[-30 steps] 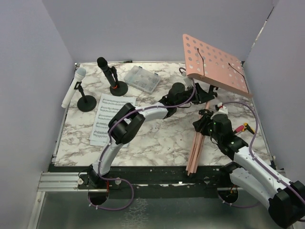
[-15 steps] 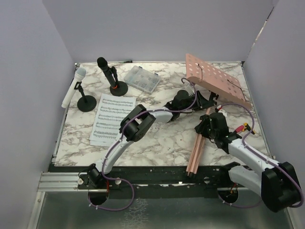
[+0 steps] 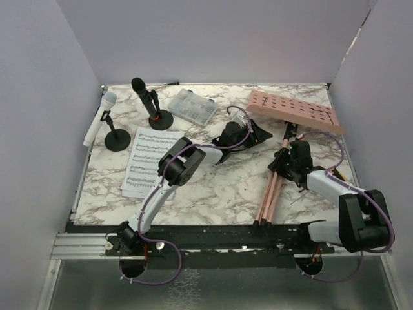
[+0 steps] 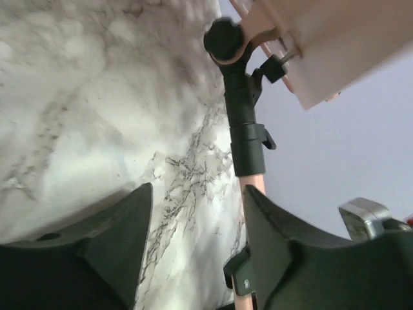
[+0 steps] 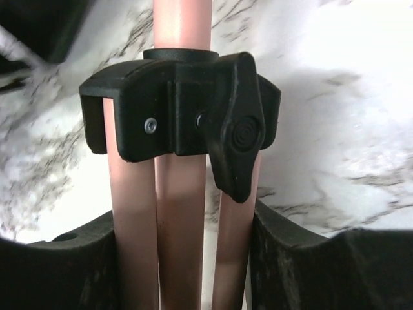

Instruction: Pack up the instrument practice props

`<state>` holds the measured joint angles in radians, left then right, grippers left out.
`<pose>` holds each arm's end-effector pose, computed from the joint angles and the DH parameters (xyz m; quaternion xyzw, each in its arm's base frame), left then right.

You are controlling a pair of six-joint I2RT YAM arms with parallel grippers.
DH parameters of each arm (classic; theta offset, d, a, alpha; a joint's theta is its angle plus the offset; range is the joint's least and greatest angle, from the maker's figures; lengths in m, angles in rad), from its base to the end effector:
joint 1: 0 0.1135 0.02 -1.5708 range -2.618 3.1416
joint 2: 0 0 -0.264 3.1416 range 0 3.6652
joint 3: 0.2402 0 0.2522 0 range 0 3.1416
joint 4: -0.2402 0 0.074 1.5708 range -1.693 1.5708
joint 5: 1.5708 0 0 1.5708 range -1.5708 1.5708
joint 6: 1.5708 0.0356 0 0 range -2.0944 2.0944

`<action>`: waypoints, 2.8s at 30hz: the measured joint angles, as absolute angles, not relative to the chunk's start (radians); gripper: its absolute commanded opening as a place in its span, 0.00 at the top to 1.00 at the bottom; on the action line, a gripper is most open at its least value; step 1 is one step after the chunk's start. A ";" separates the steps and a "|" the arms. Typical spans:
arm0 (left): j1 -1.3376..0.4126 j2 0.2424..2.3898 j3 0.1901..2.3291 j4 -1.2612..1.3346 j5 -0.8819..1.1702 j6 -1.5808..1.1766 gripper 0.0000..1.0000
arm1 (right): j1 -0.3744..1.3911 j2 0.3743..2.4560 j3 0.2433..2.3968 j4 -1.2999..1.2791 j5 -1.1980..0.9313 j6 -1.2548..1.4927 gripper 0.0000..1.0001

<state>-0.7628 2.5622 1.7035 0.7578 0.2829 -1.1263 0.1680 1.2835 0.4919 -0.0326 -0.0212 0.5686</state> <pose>0.3936 -0.3900 0.1009 -0.0398 0.7394 -0.5992 0.3043 0.2310 0.0399 0.1541 0.1815 0.9132 0.1405 0.3367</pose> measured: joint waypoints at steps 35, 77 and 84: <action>-0.683 1.070 0.915 0.041 -0.086 -0.418 0.15 | 0.072 1.394 0.664 -0.239 0.108 0.349 0.57; -0.150 1.487 1.316 -0.189 -0.364 -0.335 0.10 | 0.100 0.662 0.597 -0.001 0.001 0.282 0.00; -0.117 1.645 1.402 -0.115 -0.340 -0.320 0.18 | 0.100 0.640 0.576 0.051 -0.023 0.234 0.00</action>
